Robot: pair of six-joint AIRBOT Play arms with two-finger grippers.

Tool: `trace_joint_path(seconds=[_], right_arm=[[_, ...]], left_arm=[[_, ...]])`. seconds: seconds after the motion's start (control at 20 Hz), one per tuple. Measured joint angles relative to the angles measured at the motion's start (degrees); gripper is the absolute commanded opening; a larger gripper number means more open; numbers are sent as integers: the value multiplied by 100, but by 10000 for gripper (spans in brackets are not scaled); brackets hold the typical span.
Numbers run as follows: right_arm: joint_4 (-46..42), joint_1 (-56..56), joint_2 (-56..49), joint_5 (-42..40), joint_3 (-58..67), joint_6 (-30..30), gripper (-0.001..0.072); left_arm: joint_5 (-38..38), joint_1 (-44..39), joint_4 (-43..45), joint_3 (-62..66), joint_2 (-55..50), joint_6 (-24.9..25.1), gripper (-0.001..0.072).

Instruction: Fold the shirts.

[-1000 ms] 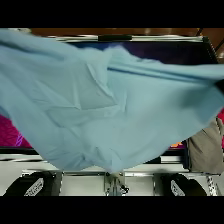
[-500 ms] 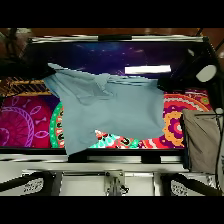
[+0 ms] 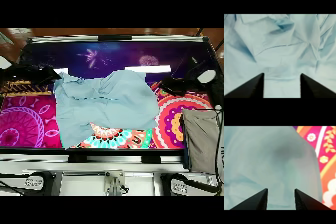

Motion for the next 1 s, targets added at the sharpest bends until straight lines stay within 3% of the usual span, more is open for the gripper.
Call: trace_joint_path(seconds=[0.05, 0.1, 0.15, 0.2, 0.35, 0.55, 0.8, 0.9, 1.0], right_arm=[[-195, -149, 118, 374, -4, 0, 565], [-326, -264, 195, 765, -26, -17, 614], [-450, -374, 258, 1150, -74, -68, 614], [-522, -455, 299, 1478, -162, -109, 614], [-514, -514, 369, 1978, -555, -188, 614], [-280, -358, 396, 2009, -955, -260, 614], [-197, -232, 402, 1908, -1086, -308, 613], [-201, -225, 404, 1899, -1102, -317, 614], [-201, -221, 402, 1864, -1110, -321, 613]], left_arm=[[-361, 170, 20, 57, 0, 0, 306], [-673, 319, 74, 50, 7, 0, 461], [-968, 452, 173, -44, 20, 0, 593], [-1217, 564, 273, -214, 37, 4, 615], [-1506, 831, 457, -994, 81, 166, 596], [-1093, 1021, 549, -1784, 46, 354, 596], [-767, 1058, 566, -2055, -356, 546, 591], [-699, 1060, 579, -2087, -527, 612, 534], [-682, 1051, 579, -2103, -660, 695, 529]])
